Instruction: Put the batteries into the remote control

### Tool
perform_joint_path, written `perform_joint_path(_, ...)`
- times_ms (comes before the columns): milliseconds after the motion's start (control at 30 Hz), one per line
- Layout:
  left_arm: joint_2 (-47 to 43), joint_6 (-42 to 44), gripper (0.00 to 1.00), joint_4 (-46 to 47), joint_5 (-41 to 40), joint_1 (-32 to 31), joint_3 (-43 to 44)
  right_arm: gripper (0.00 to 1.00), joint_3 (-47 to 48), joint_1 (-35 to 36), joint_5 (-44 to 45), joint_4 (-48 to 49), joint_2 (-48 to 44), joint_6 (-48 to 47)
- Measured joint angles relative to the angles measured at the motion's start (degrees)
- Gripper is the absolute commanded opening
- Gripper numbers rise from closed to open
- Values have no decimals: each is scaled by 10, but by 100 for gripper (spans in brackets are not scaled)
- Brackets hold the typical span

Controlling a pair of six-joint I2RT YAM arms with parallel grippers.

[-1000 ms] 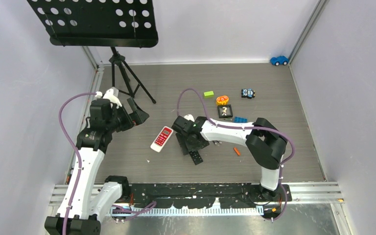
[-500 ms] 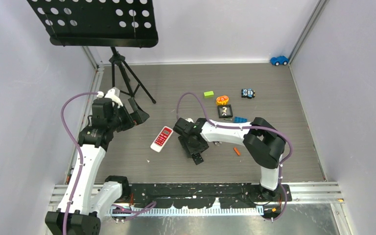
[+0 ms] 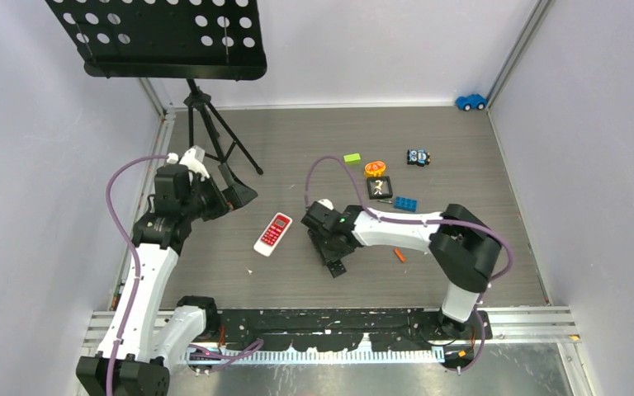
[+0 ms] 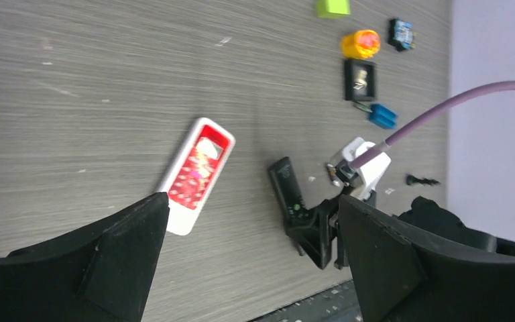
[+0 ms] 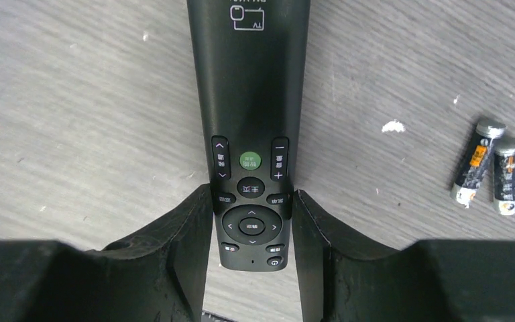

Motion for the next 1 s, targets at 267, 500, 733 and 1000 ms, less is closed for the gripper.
perform_joint_path(267,5,-78,100,105,154,0,-57,33,-89,-30,-115,114,-191,14)
perform_joint_path(500,0,-176,100,233,260,0,-67,34,-106,-129,-221,263,-349,102)
perform_joint_path(733,-10,-281,100,394,326,-21,-68,36,-129,-146,-221,397,-396,210)
perform_joint_path(1000,9,-347,100,498,349,-99,-70,38,-146,-146,-196,547,-398,318)
